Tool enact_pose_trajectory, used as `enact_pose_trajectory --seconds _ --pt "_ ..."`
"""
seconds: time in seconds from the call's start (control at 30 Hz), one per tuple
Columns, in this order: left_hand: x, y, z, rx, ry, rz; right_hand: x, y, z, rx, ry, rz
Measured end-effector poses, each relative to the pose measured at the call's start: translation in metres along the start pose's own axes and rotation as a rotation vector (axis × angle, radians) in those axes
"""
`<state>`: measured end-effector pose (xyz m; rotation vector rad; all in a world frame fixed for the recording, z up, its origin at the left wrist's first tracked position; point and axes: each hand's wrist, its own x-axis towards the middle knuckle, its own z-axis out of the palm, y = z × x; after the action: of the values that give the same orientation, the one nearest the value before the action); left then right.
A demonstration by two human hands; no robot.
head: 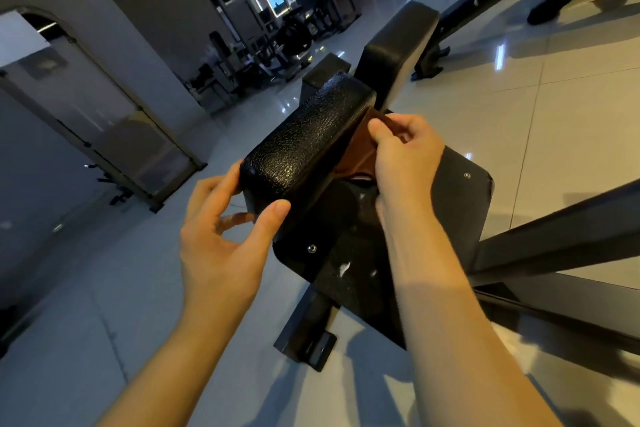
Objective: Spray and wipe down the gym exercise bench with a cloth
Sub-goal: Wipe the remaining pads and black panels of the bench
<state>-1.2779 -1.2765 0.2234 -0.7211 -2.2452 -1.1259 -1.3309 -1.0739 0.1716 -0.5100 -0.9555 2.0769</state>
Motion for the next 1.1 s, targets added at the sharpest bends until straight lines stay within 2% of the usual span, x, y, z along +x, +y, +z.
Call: enact_pose_trajectory --seconds 0.07,0.17,0.23,0.3,0.4,0.47,0.53,0.6,0.67,0.7,0.83,0.9,0.97,1.1 --pt "-0.001 0.002 0.000 -0.003 -0.005 -0.001 -0.005 0.019 0.008 -0.135 0.038 0.020" --pt "-0.002 0.004 -0.001 0.002 -0.006 0.010 -0.030 0.065 0.019 -0.130 -0.004 0.327" --pt "-0.001 0.005 -0.001 0.001 -0.011 0.001 -0.048 0.075 0.018 -0.070 -0.043 0.440" --pt "0.000 0.006 -0.003 -0.001 -0.024 -0.009 -0.050 0.064 0.016 0.030 -0.018 0.359" --pt "0.001 0.004 -0.005 0.009 -0.039 -0.005 -0.016 0.030 0.011 0.199 0.087 0.110" --pt "0.001 0.004 -0.005 0.010 -0.034 -0.019 0.001 0.024 0.013 0.152 0.109 0.046" --pt "0.000 0.004 -0.004 0.001 -0.018 -0.029 -0.006 0.042 0.020 0.028 0.118 0.094" --pt "0.000 0.005 -0.004 -0.004 -0.015 -0.031 -0.035 0.068 0.021 -0.031 0.039 0.262" --pt "0.001 0.006 -0.004 -0.009 -0.027 -0.020 -0.065 0.074 0.015 0.018 -0.046 0.383" --pt "0.002 0.005 -0.004 -0.004 -0.031 -0.019 -0.074 0.069 0.012 0.045 -0.061 0.376" --pt "0.004 0.004 -0.006 0.019 -0.037 -0.014 -0.054 0.019 0.005 0.153 0.012 0.059" --pt "0.003 0.004 -0.005 0.009 -0.033 -0.015 -0.045 0.007 0.008 0.120 0.049 -0.028" --pt "0.003 0.006 -0.004 -0.005 -0.026 -0.026 -0.061 0.018 0.011 0.059 0.035 0.019" --pt "0.002 0.007 -0.005 -0.018 -0.027 -0.027 -0.121 0.055 0.009 -0.025 -0.118 0.367"
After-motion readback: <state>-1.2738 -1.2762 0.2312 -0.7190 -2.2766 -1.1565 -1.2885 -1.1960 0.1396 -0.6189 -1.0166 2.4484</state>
